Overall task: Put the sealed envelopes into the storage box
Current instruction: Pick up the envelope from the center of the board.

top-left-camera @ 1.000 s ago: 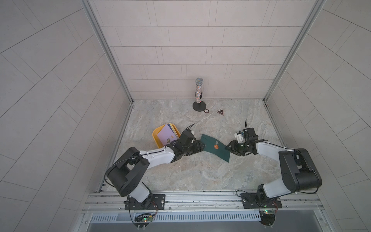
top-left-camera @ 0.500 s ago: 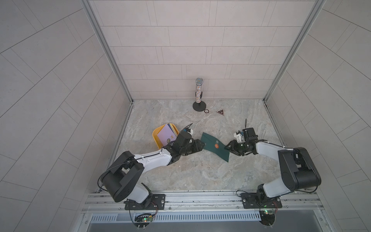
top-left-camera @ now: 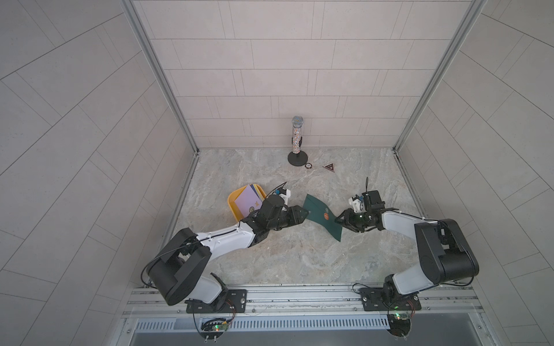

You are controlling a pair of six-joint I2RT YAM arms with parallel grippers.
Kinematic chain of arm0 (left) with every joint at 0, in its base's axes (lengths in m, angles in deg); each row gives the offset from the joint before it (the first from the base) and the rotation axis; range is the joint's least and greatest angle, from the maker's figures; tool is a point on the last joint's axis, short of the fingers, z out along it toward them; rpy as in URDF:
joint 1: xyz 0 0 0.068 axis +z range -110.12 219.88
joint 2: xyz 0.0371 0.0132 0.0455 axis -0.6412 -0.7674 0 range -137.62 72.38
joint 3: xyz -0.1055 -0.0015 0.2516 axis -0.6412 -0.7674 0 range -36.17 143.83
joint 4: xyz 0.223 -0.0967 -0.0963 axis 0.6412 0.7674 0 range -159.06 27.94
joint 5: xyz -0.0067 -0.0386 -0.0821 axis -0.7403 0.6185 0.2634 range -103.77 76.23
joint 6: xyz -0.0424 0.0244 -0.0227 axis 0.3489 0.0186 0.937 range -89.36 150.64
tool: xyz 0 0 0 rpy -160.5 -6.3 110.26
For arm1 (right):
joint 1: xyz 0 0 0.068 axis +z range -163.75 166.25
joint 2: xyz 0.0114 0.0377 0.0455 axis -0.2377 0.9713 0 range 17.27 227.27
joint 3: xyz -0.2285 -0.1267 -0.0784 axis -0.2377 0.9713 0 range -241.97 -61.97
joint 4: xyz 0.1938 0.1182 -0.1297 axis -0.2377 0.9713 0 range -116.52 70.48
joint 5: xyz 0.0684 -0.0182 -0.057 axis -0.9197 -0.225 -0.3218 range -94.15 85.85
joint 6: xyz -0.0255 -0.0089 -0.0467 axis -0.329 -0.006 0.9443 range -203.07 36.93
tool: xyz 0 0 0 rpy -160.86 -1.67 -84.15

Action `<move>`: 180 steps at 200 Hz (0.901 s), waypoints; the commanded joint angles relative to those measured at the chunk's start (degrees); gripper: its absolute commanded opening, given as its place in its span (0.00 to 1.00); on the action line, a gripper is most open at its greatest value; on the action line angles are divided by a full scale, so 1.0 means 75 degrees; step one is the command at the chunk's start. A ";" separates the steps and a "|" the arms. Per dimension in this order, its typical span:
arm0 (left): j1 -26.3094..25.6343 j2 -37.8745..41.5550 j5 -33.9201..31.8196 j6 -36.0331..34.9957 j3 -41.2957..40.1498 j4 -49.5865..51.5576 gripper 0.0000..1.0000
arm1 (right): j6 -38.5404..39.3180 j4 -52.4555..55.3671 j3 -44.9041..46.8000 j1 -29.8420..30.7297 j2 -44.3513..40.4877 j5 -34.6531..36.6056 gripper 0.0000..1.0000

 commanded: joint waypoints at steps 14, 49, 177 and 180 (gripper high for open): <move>0.0004 0.0327 0.0228 -0.0131 -0.0061 -0.0313 0.59 | 0.0097 0.0803 0.0397 0.0096 0.0432 0.0484 0.45; 0.0022 0.0347 0.0406 -0.0033 -0.0109 -0.0637 0.59 | 0.0097 0.0780 0.0440 0.0098 0.0403 0.0477 0.45; 0.0138 -0.0089 0.1479 0.0715 -0.0221 -0.2352 0.59 | 0.0097 0.0769 0.0464 0.0095 0.0409 0.0438 0.45; 0.0144 -0.0122 0.1516 0.0719 -0.0199 -0.2351 0.59 | 0.0097 0.0769 0.0466 0.0091 0.0409 0.0439 0.45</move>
